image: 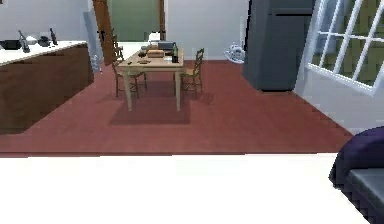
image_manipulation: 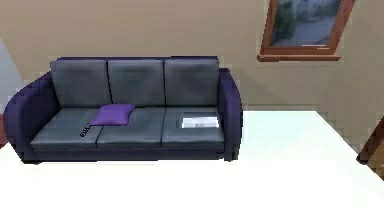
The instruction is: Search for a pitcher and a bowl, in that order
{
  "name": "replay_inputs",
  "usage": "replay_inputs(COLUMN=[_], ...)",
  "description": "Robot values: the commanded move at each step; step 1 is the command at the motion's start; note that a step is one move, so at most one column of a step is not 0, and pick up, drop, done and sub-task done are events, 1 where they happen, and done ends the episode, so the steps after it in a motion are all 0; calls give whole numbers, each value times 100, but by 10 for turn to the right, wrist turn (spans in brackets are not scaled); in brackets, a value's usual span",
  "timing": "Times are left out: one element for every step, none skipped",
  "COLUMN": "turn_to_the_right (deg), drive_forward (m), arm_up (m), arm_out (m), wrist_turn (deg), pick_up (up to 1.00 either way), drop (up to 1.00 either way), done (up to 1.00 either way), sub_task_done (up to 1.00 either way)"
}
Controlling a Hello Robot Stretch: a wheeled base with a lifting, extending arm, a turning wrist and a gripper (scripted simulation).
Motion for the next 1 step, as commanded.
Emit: replay_inputs(turn_to_the_right=[-30], drive_forward=[0], arm_up=[0], arm_out=[0], wrist_turn=[0], pick_up=[0], drop=[0], done=[0], sub_task_done=[0])
